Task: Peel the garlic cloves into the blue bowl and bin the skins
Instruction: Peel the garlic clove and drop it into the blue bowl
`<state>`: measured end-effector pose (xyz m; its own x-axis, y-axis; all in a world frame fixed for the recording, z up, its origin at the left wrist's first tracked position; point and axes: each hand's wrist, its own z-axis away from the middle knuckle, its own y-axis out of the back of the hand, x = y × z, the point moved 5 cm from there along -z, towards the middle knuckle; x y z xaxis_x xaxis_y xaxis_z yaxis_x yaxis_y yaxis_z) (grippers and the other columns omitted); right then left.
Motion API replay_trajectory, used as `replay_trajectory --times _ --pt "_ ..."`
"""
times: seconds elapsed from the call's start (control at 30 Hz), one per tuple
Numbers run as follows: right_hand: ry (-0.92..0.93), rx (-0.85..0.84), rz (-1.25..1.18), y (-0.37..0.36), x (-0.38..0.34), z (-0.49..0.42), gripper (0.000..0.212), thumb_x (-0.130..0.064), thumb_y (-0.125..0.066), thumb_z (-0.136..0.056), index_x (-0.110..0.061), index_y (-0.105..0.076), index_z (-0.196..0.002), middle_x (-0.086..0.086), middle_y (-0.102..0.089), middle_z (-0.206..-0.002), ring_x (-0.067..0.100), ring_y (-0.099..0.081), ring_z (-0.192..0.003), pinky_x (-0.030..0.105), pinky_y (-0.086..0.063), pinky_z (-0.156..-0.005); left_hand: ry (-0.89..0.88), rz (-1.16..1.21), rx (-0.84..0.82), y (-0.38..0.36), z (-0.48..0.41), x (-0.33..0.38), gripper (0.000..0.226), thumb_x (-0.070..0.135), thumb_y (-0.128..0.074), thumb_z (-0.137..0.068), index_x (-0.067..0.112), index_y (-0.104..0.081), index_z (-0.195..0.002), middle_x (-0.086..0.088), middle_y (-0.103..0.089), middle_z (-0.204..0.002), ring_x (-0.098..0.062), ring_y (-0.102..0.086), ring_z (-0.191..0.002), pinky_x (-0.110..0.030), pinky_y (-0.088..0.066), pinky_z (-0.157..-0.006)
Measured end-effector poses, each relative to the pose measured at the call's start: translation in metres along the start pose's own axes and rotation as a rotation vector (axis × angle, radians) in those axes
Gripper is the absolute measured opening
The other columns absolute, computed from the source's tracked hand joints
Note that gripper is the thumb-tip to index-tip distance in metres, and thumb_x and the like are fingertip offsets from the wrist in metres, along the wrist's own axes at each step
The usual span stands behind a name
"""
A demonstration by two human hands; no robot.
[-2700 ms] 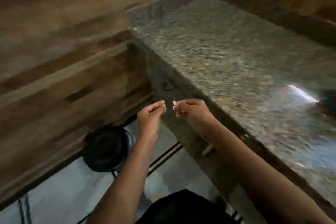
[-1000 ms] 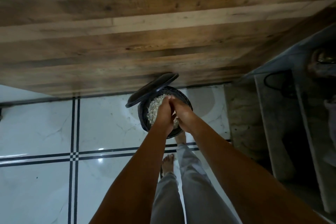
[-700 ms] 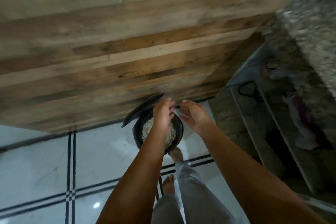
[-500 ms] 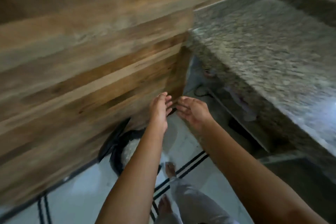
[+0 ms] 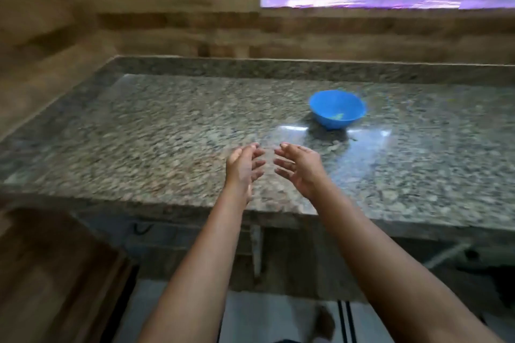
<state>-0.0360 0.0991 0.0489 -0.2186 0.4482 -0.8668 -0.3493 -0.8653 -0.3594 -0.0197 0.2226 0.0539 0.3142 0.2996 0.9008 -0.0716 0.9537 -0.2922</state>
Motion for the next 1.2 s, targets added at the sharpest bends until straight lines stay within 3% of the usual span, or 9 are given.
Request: replay_trajectory --times 0.2,0.4,0.53,0.6,0.73,0.87,0.97,1.07,1.2 --pt "0.036 0.141 0.053 0.123 -0.059 -0.057 0.008 -0.007 -0.051 -0.094 -0.012 -0.057 -0.091 0.006 -0.060 -0.078 0.016 -0.056 -0.062 0.025 -0.047 -0.055 0.051 -0.174 -0.135 -0.133 -0.045 -0.044 0.016 0.016 -0.045 -0.096 0.019 -0.055 -0.083 0.001 -0.058 -0.079 -0.012 -0.050 -0.061 -0.024 -0.036 -0.055" --pt "0.033 0.321 0.283 0.193 -0.076 -0.109 0.012 -0.003 -0.056 -0.090 0.000 -0.062 -0.100 0.010 -0.060 -0.079 0.015 -0.055 -0.059 0.021 -0.047 -0.046 0.011 -0.323 -0.100 -0.179 -0.084 -0.061 0.016 0.009 -0.046 -0.095 0.016 -0.057 -0.085 0.000 -0.059 -0.080 -0.010 -0.048 -0.060 -0.024 -0.037 -0.054" --pt "0.073 0.401 0.563 0.214 -0.080 -0.138 0.008 -0.012 -0.063 -0.088 -0.007 -0.066 -0.093 0.008 -0.066 -0.083 0.026 -0.065 -0.078 0.041 -0.057 -0.072 -0.006 -0.439 -0.055 -0.188 -0.105 -0.070 0.014 0.007 -0.048 -0.092 0.012 -0.061 -0.096 -0.002 -0.058 -0.078 -0.013 -0.046 -0.061 -0.027 -0.039 -0.058" --pt "0.093 0.394 0.684 0.215 -0.082 -0.150 0.012 -0.013 -0.064 -0.087 -0.008 -0.067 -0.097 0.009 -0.068 -0.096 0.026 -0.065 -0.090 0.040 -0.053 -0.086 -0.003 -0.477 -0.045 -0.191 -0.114 -0.074 0.017 0.007 -0.048 -0.093 0.010 -0.062 -0.102 -0.002 -0.057 -0.077 -0.013 -0.045 -0.061 -0.026 -0.039 -0.056" --pt "0.111 0.370 0.891 0.212 -0.083 -0.170 0.022 -0.012 -0.063 -0.088 -0.004 -0.066 -0.108 0.010 -0.066 -0.105 0.018 -0.059 -0.092 0.022 -0.043 -0.080 0.059 -0.515 -0.026 -0.190 -0.136 -0.084 0.020 0.010 -0.046 -0.093 0.007 -0.062 -0.106 -0.006 -0.059 -0.078 -0.013 -0.042 -0.054 -0.025 -0.034 -0.050" --pt "0.130 0.352 1.036 0.207 -0.080 -0.185 0.006 -0.014 -0.062 -0.088 -0.009 -0.063 -0.091 0.012 -0.061 -0.105 0.022 -0.056 -0.094 0.032 -0.047 -0.086 0.118 -0.545 -0.026 -0.190 -0.151 -0.089 0.019 0.016 -0.047 -0.093 0.009 -0.056 -0.108 -0.008 -0.057 -0.078 -0.014 -0.041 -0.052 -0.024 -0.029 -0.047" --pt "0.161 0.391 1.033 0.208 -0.082 -0.182 0.009 -0.014 -0.056 -0.092 -0.009 -0.058 -0.085 0.011 -0.060 -0.100 0.020 -0.056 -0.088 0.030 -0.047 -0.079 0.130 -0.577 -0.053 -0.192 -0.158 -0.091 0.015 0.018 -0.048 -0.093 0.010 -0.056 -0.103 -0.007 -0.056 -0.078 -0.015 -0.042 -0.055 -0.025 -0.031 -0.047" --pt "0.223 0.477 0.903 0.210 -0.087 -0.163 0.017 -0.013 -0.050 -0.095 -0.002 -0.062 -0.099 0.009 -0.064 -0.094 0.015 -0.057 -0.076 0.015 -0.045 -0.061 0.127 -0.583 -0.087 -0.193 -0.161 -0.094 0.016 0.016 -0.047 -0.094 0.009 -0.057 -0.103 -0.009 -0.056 -0.082 -0.015 -0.043 -0.058 -0.024 -0.031 -0.048" --pt "0.385 0.540 0.742 0.202 -0.102 -0.139 0.015 -0.013 -0.051 -0.095 -0.003 -0.062 -0.097 -0.001 -0.057 -0.070 0.009 -0.049 -0.054 0.013 -0.043 -0.043 0.127 -0.585 -0.118 -0.192 -0.164 -0.100 0.024 0.015 -0.046 -0.093 0.006 -0.057 -0.113 -0.007 -0.055 -0.076 -0.014 -0.042 -0.056 -0.025 -0.031 -0.048"
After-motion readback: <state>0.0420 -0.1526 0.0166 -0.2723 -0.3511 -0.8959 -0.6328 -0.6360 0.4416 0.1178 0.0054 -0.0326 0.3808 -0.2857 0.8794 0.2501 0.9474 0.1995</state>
